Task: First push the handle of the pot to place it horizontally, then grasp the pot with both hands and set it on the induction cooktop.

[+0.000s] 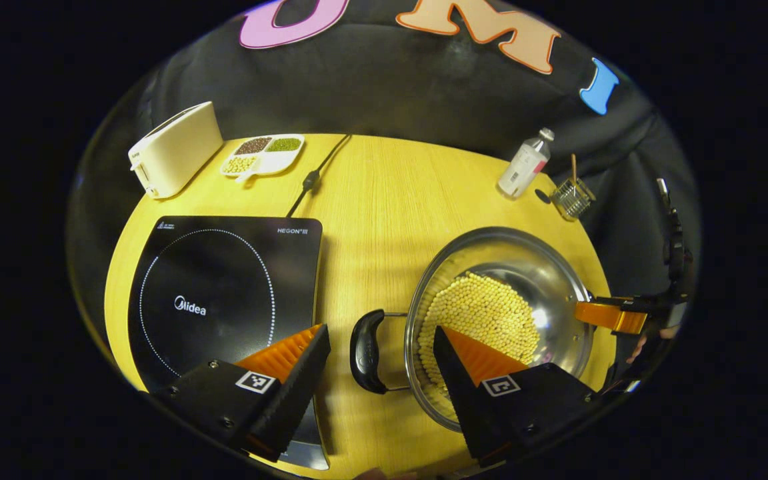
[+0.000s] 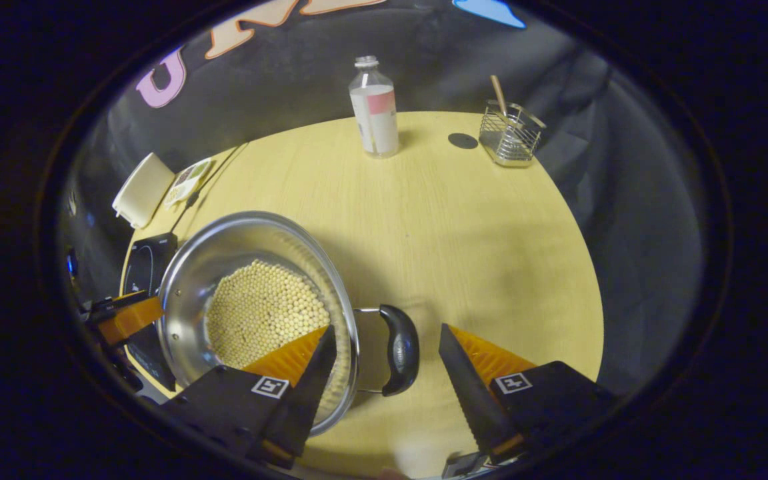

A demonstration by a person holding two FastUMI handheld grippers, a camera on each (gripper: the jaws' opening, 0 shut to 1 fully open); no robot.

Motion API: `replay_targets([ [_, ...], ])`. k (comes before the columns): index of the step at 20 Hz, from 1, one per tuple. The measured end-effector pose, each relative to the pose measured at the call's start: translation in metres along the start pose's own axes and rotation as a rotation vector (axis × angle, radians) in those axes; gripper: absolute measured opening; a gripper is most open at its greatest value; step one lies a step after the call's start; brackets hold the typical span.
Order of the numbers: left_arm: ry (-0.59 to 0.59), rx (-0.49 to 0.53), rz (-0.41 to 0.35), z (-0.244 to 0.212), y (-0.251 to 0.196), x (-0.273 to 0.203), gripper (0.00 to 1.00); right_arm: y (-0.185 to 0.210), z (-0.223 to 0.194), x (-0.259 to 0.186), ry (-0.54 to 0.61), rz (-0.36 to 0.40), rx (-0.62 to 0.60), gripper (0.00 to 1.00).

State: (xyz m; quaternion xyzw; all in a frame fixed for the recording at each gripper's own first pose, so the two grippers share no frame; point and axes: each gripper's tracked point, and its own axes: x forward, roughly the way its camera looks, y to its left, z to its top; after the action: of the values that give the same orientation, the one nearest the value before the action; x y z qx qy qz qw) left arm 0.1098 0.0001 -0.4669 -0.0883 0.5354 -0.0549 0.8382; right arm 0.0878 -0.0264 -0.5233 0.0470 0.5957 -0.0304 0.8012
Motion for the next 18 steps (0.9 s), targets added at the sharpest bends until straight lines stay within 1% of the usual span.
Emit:
replay_targets([
  [1, 0.004, 0.002, 0.005, -0.002, 0.000, 0.004, 0.96, -0.002, -0.001, 0.001, 0.000, -0.005, -0.003, 0.96],
  [2, 0.012, 0.001, 0.009, -0.003, 0.000, 0.007, 1.00, -0.003, -0.002, 0.005, -0.002, -0.009, -0.004, 0.87],
  [3, 0.020, -0.001, 0.009, -0.006, -0.001, 0.010, 0.96, -0.004, -0.002, 0.005, -0.002, -0.011, -0.003, 0.87],
  [4, 0.029, 0.001, 0.013, -0.007, -0.002, 0.012, 1.00, -0.005, -0.002, 0.007, -0.004, -0.010, -0.002, 0.85],
  [5, 0.033, 0.009, 0.018, -0.008, 0.000, 0.015, 0.96, -0.005, -0.002, 0.008, -0.003, -0.005, -0.001, 0.91],
  [6, 0.037, 0.020, 0.023, -0.009, 0.001, 0.017, 0.96, -0.005, -0.004, 0.009, -0.003, -0.001, 0.000, 0.85],
  [7, 0.040, 0.030, 0.028, -0.010, 0.001, 0.018, 0.95, -0.005, -0.005, 0.011, 0.001, 0.002, -0.001, 0.91],
  [16, 0.052, 0.038, 0.049, -0.017, 0.003, 0.028, 0.94, -0.004, -0.013, 0.018, 0.011, 0.004, -0.001, 0.91],
  [17, 0.057, 0.035, 0.051, -0.019, 0.003, 0.030, 0.93, -0.002, -0.014, 0.016, 0.012, 0.014, 0.007, 0.91],
  [18, 0.061, 0.034, 0.051, -0.020, 0.003, 0.031, 0.93, -0.001, -0.014, 0.018, 0.014, 0.012, 0.008, 0.84],
])
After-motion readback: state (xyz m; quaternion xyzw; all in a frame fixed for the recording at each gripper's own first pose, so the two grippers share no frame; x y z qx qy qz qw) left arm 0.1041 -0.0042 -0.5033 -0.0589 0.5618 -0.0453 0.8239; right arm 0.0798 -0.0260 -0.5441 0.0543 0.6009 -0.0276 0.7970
